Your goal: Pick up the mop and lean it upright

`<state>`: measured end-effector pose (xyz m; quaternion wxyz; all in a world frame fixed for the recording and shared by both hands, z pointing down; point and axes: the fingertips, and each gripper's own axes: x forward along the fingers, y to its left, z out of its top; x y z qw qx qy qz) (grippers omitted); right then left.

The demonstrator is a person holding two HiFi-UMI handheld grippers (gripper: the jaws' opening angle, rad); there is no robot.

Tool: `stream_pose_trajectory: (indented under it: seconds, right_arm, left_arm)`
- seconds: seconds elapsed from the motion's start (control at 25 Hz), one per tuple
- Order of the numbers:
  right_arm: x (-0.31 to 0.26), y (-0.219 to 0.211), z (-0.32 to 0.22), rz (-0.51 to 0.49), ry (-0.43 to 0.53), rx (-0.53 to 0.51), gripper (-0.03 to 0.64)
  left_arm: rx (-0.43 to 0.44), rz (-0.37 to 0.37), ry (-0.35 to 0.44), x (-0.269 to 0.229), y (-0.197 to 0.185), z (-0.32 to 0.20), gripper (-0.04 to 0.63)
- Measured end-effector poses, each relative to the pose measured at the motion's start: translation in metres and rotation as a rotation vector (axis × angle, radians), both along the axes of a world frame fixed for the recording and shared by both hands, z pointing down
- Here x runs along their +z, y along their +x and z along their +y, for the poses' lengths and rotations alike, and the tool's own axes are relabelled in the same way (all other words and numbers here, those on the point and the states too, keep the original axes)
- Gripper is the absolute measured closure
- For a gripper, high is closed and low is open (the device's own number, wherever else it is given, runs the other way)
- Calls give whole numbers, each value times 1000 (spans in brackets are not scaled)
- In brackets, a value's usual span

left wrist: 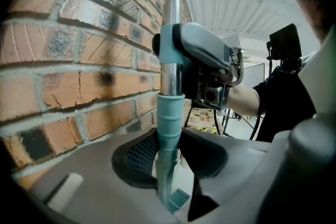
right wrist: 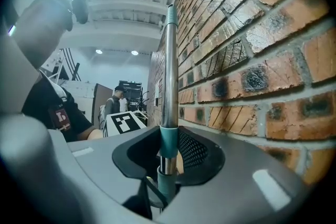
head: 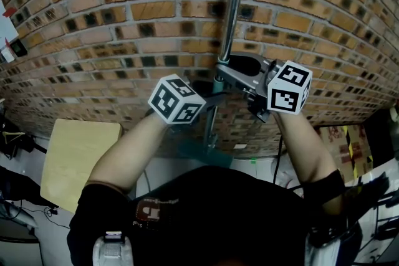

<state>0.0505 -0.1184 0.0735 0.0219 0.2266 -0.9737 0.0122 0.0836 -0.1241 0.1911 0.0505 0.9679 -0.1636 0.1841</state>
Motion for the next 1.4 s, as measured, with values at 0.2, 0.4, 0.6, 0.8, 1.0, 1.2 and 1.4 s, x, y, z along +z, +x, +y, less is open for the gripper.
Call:
stream_pose_trajectory:
  seconds: [0.2, 0.4, 0.6, 0.8, 1.0, 1.2, 1.4]
  right_arm:
    - [3, 1, 2, -1, -10, -8, 499]
    - [16, 7, 1, 8, -39, -7, 499]
    - [38, 12, 1, 19, -76, -27, 500]
    - [70, 13, -3, 41, -120, -55, 500]
    - [119, 9, -8, 68, -175, -100, 500]
    - [182, 4, -7, 74, -252, -161, 497]
    - [245, 5, -12, 66, -335, -178, 492]
  left_arm:
    - [18, 34, 20, 0, 0, 3, 463]
    - [72, 138, 45, -5, -15, 13, 460]
    - [60, 204, 36, 9, -47, 18, 460]
    - [-22, 268, -20, 35, -80, 10, 462]
    - [-74, 281, -76, 69, -96, 4, 463]
    - [-105, 311, -159, 114, -97, 7, 466]
    - [-133, 294, -239, 163, -100, 9, 468]
